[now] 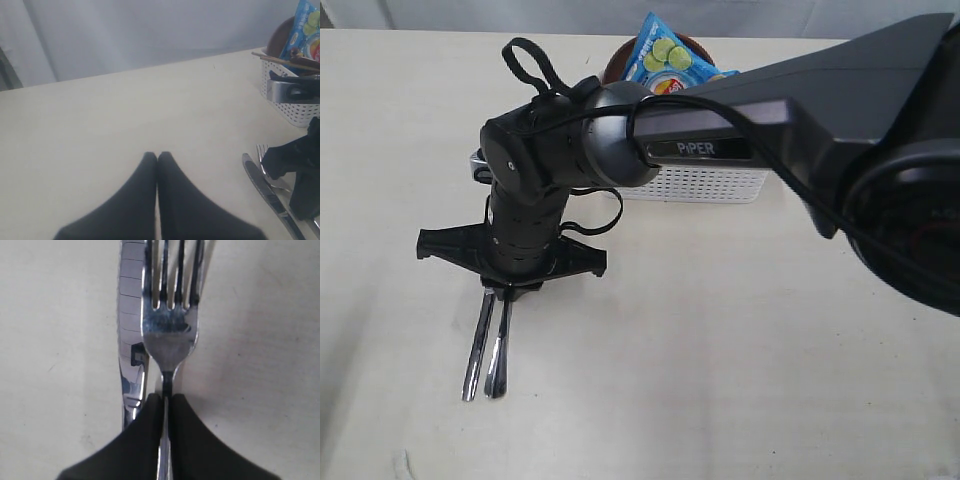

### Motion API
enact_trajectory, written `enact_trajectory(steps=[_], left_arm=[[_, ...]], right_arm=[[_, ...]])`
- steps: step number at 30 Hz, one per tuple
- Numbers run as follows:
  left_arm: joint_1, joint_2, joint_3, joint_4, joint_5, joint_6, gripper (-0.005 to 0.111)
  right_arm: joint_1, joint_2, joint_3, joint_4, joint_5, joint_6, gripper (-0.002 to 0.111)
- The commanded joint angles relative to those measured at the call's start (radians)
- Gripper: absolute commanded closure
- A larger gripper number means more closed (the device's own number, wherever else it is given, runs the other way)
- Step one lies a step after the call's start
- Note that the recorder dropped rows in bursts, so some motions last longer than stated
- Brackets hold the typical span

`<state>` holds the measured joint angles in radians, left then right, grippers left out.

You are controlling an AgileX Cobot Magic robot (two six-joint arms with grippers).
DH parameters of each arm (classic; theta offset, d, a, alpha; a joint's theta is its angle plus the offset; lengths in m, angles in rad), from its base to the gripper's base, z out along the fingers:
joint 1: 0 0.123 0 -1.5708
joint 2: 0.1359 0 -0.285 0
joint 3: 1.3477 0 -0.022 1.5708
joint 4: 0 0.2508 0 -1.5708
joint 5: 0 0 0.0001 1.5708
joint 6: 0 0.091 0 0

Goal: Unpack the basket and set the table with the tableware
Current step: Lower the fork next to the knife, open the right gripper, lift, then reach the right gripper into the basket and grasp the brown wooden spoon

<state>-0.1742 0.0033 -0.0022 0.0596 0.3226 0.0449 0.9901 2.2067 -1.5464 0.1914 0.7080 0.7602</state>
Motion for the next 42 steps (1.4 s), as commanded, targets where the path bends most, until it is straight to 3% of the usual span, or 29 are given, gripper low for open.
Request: enact_trajectory(steps=[1,7,9,12,14,20,30,38,42], left_arm=[[0.002,-0.003,0.002,-0.009,-0.001,0.0,0.107],[0.002,-0.003,0.002,-0.009,-0.001,0.0,0.107],[0.002,-0.003,0.002,-0.009,-0.001,0.0,0.107],[0.002,-0.003,0.002,-0.009,-0.001,0.0,0.107],[0.002,-0.003,0.002,-0.009,-0.001,0.0,0.107],[0.002,-0.003,0.002,-0.009,-0.001,0.0,0.107],[0.002,-0.003,0.002,-0.009,-0.001,0.0,0.107],[0.002,-0.003,0.002,-0.009,-0.001,0.0,0.107],[0.002,-0.003,0.002,-0.009,-0.001,0.0,0.107]], right_arm=[[0.001,0.0,-0.005,0.001,0.007,0.002,0.108],[0.001,0.0,-0.005,0.001,0.007,0.002,0.105],[0.001,0.0,-0.005,0.002,0.009,0.002,0.095],[0.001,0.0,-0.005,0.005,0.024,0.003,0.071],[0.001,0.0,-0.005,0.001,0.035,0.01,0.064],[0.001,-0.004,-0.057,-0.065,0.109,0.01,0.064],[-0.011,-0.004,-0.371,-0.338,0.513,-0.023,0.064],[-0.118,-0.064,-0.509,-0.342,0.513,-0.125,0.064],[-0.161,-0.094,-0.509,-0.352,0.513,-0.296,0.064]])
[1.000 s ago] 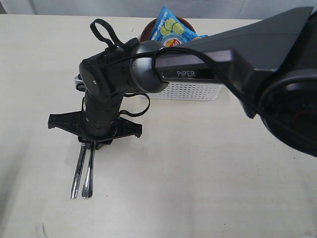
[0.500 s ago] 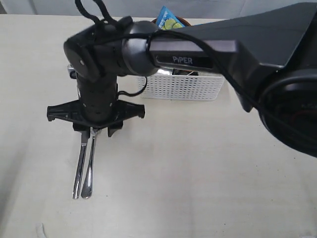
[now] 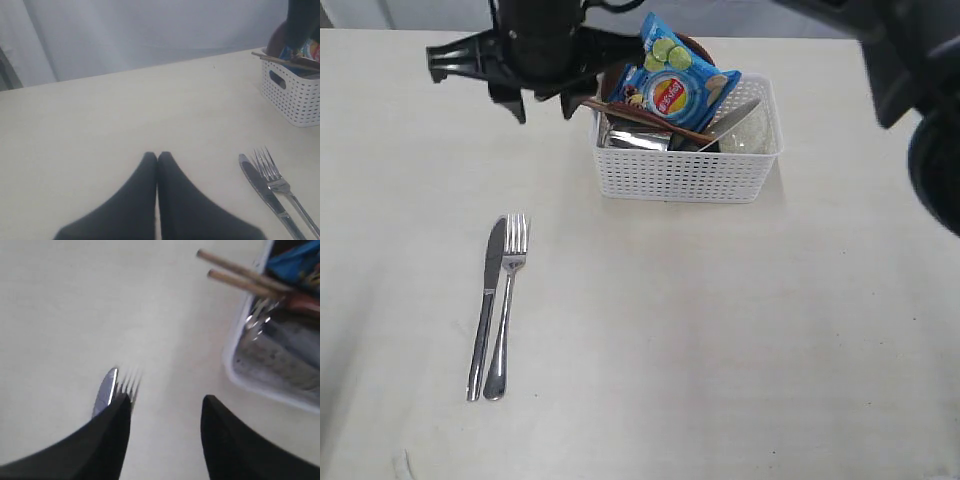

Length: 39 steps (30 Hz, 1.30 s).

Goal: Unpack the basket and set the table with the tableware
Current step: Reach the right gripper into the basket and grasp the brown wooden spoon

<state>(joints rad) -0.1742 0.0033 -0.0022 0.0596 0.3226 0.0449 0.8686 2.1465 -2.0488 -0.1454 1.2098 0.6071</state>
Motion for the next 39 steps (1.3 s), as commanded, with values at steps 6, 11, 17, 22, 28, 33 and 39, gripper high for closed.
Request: enact_trajectory(steps=[6,11,17,22,28,33,39], left_arm=[[0.002,-0.003,0.002,-0.009,-0.001,0.0,0.107],[0.002,-0.003,0.002,-0.009,-0.001,0.0,0.107],[0.002,-0.003,0.002,-0.009,-0.001,0.0,0.107],[0.002,-0.003,0.002,-0.009,-0.001,0.0,0.107],[0.002,-0.003,0.002,-0.009,-0.001,0.0,0.107],[0.002,-0.003,0.002,-0.009,-0.001,0.0,0.107],[0.002,-0.003,0.002,-0.009,-0.001,0.0,0.107]], right_arm=[[-0.053,-0.044,-0.007,-0.095,0.011,-0.356,0.064],[-0.053,-0.027,-0.007,-0.193,0.011,-0.396,0.064],[-0.053,0.03,-0.007,-0.22,0.011,-0.505,0.064],[-0.053,0.083,-0.007,-0.311,0.011,-0.554,0.064],[-0.053,0.161,-0.007,-0.416,0.011,-0.607,0.064],[-0.053,0.195,-0.007,-0.428,0.011,-0.607,0.064],[-0.053,0.219,-0.007,-0.471,0.011,-0.602,0.075]])
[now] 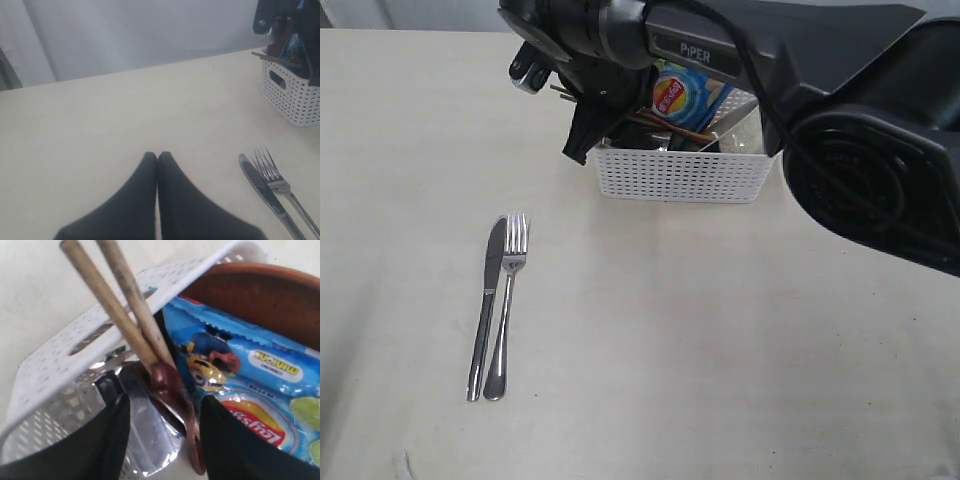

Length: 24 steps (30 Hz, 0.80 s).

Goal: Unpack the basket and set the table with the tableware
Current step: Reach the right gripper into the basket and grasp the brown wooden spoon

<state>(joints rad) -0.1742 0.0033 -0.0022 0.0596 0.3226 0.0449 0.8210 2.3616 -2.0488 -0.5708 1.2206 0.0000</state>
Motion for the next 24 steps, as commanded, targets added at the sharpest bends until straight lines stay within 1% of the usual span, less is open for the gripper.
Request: enact_trajectory(steps=[1,5,7,16,24], left_arm=[[0.002,-0.003,0.002,-0.009,-0.001,0.0,0.107],[0.002,-0.003,0.002,-0.009,-0.001,0.0,0.107],[0.002,-0.003,0.002,-0.009,-0.001,0.0,0.107],[0.002,-0.003,0.002,-0.009,-0.001,0.0,0.107],[0.002,-0.003,0.002,-0.009,-0.001,0.0,0.107]], right_arm=[[-0.005,0.004,-0.007,-0.048,0.0,0.005,0.08],[-0.005,0.004,-0.007,-0.048,0.0,0.005,0.102],[-0.005,0.004,-0.007,-0.048,0.0,0.005,0.109],[-0.001,0.0,-0.007,-0.084,0.0,0.01,0.109],[0.001,-0.065,-0.007,-0.084,0.0,0.017,0.109]])
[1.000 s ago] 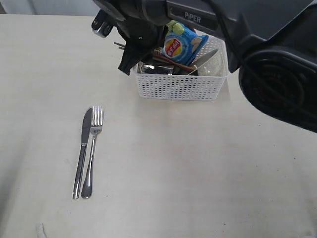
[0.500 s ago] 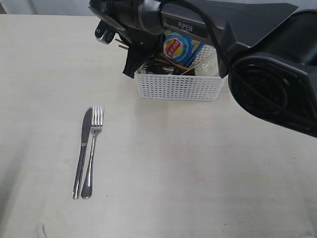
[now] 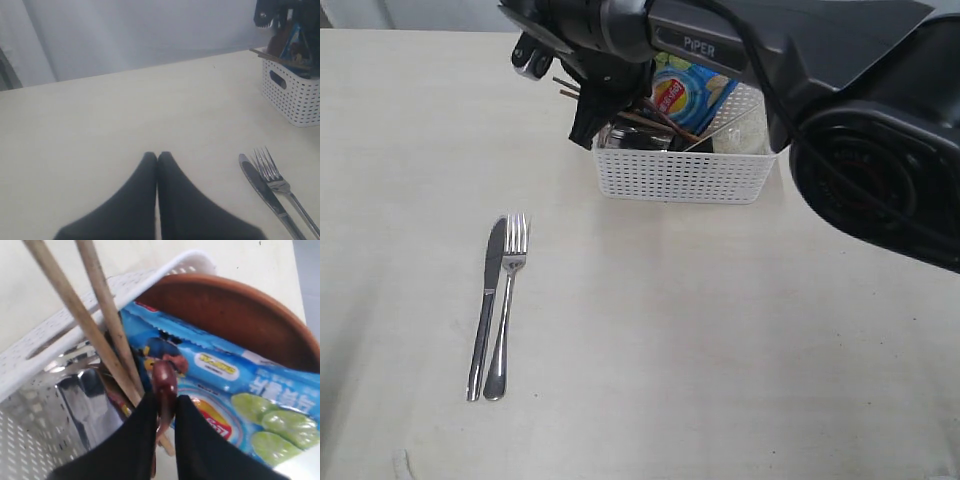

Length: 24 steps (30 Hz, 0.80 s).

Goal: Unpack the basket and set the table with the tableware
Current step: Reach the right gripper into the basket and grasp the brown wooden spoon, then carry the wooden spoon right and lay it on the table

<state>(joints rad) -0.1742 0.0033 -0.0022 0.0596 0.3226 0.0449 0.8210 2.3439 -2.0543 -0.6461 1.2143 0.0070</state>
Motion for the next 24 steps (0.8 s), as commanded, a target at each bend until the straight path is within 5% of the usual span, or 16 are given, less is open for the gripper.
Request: enact_trajectory(steps=[1,24], left_arm=[[0.002,-0.003,0.002,-0.009,-0.001,0.0,0.107],[0.002,-0.003,0.002,-0.009,-0.001,0.0,0.107]], right_arm=[[0.001,-0.058,-0.001,-0.009,0.007,0.013,0.109],[0.075,-0.259,-0.001,-0.009,0.007,0.055,0.109]])
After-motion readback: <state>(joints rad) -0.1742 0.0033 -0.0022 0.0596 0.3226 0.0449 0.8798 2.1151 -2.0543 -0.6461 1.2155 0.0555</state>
